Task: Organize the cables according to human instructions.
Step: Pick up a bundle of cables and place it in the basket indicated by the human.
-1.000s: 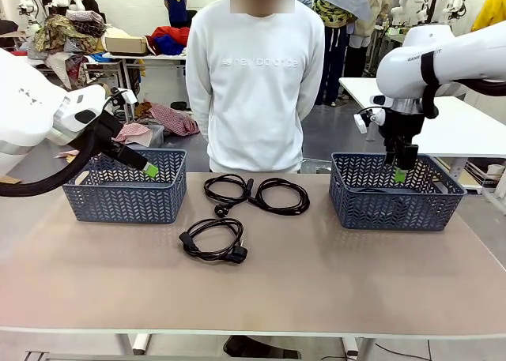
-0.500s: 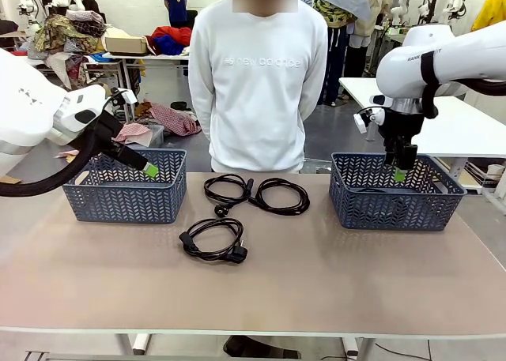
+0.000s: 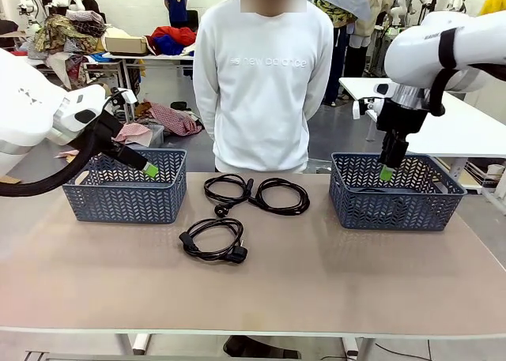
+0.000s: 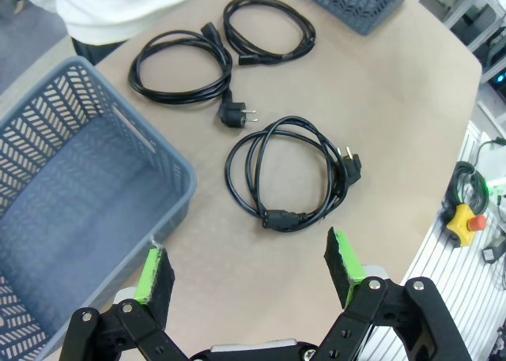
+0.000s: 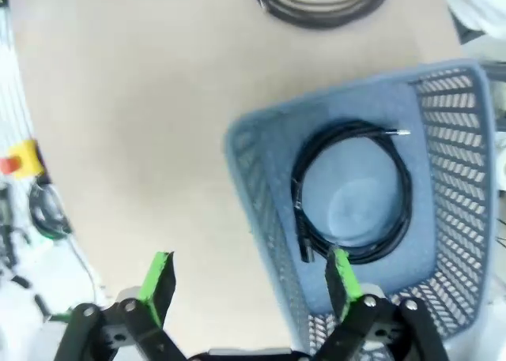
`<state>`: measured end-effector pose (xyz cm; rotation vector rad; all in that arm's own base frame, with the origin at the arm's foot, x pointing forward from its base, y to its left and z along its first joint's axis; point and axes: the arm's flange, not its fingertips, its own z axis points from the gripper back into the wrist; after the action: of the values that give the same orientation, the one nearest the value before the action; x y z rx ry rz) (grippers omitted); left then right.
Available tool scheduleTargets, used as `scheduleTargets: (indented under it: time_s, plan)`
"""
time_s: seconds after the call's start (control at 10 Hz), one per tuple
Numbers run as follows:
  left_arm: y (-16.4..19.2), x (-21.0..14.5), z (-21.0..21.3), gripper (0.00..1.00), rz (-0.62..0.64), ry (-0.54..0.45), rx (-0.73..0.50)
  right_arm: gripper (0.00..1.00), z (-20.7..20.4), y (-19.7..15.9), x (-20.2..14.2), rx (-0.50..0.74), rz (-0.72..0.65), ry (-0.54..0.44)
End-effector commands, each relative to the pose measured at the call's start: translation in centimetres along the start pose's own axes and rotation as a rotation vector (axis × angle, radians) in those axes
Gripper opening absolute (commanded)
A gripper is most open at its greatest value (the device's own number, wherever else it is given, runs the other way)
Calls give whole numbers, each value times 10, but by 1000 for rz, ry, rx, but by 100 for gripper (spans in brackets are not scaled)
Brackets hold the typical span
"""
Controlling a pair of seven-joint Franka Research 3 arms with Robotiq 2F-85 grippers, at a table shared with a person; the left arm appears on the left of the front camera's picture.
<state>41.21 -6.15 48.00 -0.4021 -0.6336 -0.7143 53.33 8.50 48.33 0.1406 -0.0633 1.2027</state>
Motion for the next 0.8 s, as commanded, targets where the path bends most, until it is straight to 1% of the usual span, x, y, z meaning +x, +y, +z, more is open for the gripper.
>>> scheduleTargets:
  time_s: [0.0, 0.3, 0.5, 0.7]
  plan:
    - [2, -2, -1, 100, -13, -16, -18, 100, -5, 38, -1, -41, -46, -68]
    - [2, -2, -1, 100, -13, -16, -18, 100, -13, 86, 5, -60, -36, -190]
    - [2, -2, -1, 100, -13, -16, -18, 100, -22, 110, 10, -90, -33, -264]
    - [2, -2, -1, 100, -13, -16, -18, 100, -30, 122, 12, -94, -15, -300]
